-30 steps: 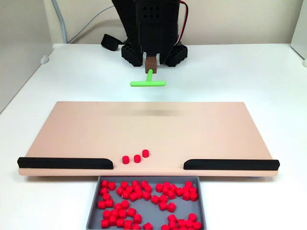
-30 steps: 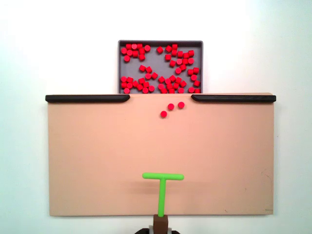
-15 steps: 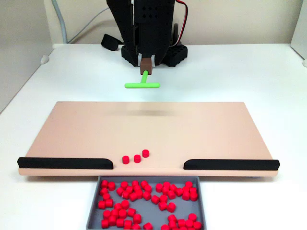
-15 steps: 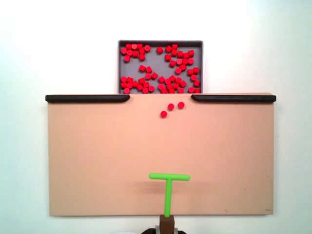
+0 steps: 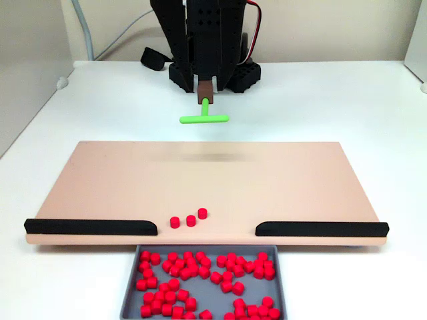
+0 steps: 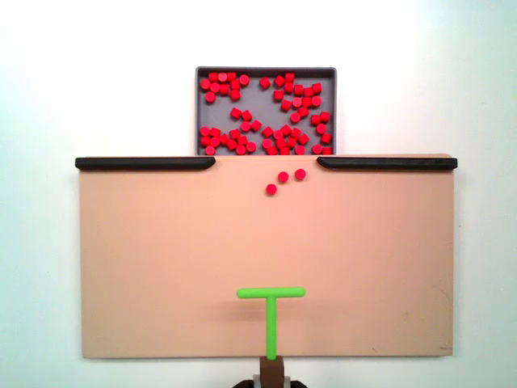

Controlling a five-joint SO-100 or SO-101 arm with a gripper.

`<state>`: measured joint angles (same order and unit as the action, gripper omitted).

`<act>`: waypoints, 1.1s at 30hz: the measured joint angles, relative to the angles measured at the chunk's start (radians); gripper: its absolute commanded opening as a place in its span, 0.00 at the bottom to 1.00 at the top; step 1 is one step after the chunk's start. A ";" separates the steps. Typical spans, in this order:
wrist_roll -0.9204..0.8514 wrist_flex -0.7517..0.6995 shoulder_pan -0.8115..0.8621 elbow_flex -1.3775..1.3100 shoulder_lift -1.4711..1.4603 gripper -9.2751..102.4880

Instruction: Push granules from bottom to the grey container

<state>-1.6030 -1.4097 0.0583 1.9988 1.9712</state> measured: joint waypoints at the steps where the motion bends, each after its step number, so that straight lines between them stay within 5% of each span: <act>1: 0.000 0.000 -0.005 0.000 0.000 0.08; 33: 0.048 0.000 -0.032 0.012 0.006 0.08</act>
<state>-1.5555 -1.4097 0.0261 2.0110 1.9773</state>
